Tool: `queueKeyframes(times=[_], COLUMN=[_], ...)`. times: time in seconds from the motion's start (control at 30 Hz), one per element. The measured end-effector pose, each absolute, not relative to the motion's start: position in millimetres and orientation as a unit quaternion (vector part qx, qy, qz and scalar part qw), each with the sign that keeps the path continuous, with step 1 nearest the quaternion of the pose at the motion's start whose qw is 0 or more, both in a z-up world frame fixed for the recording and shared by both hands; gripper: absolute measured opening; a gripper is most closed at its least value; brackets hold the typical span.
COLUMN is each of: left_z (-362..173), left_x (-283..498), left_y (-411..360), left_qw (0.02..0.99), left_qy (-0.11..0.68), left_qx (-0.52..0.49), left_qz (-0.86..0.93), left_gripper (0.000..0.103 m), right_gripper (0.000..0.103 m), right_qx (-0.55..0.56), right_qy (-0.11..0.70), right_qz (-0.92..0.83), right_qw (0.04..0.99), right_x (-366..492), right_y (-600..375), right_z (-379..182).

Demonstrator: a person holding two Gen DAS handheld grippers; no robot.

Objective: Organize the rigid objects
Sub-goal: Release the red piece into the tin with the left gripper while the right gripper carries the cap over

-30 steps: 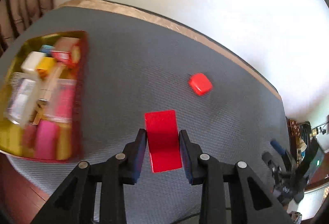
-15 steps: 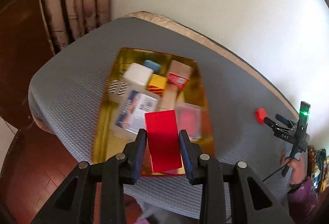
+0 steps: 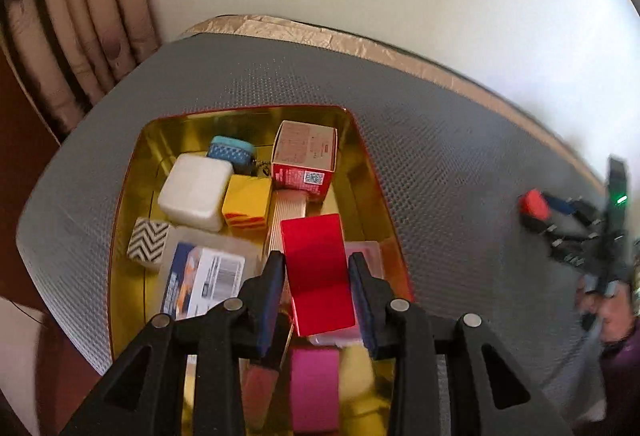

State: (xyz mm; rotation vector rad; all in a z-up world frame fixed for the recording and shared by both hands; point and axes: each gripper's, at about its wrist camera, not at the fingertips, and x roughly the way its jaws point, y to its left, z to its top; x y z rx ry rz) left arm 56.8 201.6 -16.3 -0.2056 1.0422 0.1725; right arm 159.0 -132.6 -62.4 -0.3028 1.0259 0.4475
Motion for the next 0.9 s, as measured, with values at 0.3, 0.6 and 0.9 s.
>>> queueKeyframes(times=[0.3,0.6,0.9], left_z=[14.3,18.2,-10.1], left_x=[19.2,-85.9,-106.2], left_y=[208.4,269.5,288.1], left_qw=[0.889,0.876,0.857], left_qy=[0.433,0.371,0.401], left_qx=[-0.09,-0.197,-0.233], left_qz=[0.12,0.237,0.225], left_gripper=[0.038,0.054,0.054], right_gripper=[0.043,0.043,0.043], right_qx=[-0.126,-0.047,-0.061], right_qy=[0.484,0.44,0.459], right_qz=[0.204,0.327,0.403], right_qw=[0.842,0.835,0.79], right_x=[153.8,107.9,61.9], right_y=[-124.1,-43.6,73.3], right_z=[-44.7,25.7,1.2])
